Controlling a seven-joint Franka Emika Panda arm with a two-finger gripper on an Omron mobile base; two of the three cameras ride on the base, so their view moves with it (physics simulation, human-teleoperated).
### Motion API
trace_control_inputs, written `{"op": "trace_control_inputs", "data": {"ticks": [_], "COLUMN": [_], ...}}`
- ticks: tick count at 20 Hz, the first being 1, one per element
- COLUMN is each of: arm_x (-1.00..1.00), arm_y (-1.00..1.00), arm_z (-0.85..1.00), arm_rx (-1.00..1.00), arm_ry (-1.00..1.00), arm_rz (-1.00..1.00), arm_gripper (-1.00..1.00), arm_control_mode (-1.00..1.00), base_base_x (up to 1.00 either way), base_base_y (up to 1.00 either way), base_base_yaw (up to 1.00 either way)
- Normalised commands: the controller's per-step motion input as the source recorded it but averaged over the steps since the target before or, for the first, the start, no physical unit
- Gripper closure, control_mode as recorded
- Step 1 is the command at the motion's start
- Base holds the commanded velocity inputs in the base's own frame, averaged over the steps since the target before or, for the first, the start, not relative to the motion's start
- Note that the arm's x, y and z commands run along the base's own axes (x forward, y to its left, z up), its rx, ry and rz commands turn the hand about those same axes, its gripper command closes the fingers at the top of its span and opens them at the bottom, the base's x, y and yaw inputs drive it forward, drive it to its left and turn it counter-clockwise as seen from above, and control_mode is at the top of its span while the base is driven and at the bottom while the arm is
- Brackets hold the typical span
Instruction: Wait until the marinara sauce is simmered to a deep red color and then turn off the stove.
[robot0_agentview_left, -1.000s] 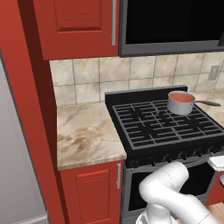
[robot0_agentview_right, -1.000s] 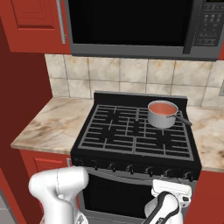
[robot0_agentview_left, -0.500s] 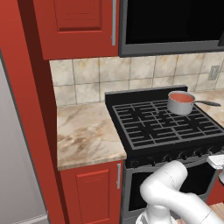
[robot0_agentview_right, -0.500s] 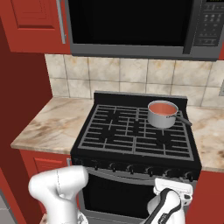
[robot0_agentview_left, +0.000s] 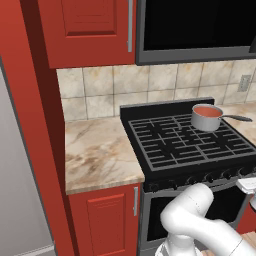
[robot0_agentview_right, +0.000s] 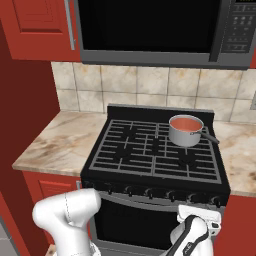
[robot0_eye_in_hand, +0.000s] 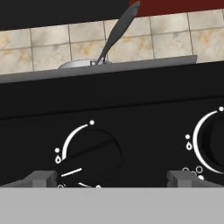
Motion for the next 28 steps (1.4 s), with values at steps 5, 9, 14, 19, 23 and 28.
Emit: {"op": "trace_control_inputs", "data": {"ticks": [5,9,14,19,23,28], "arm_x": [0.01,0.00,0.00,0.00,0.00,0.03], "arm_y": [0.00,0.00,0.00,0.00,0.00,0.00], "arm_z": [-0.02,0.00,0.00,0.00,0.00,0.00], "arm_rx": [0.00,0.00,0.00,0.00,0.00,0.00], "arm_ry": [0.00,0.00,0.00,0.00,0.00,0.00], "arm_rz": [0.00,0.00,0.00,0.00,0.00,0.00], "arm_gripper": [-1.00,-1.00,-1.00,-1.00,-1.00,-1.00], "arm_control_mode": [-1.00,-1.00,-1.00,-1.00,-1.00,-1.00], "base_base_x": [0.00,0.00,0.00,0.00,0.00,0.00], "base_base_y": [0.00,0.00,0.00,0.00,0.00,0.00], "base_base_yaw": [0.00,0.00,0.00,0.00,0.00,0.00]}}
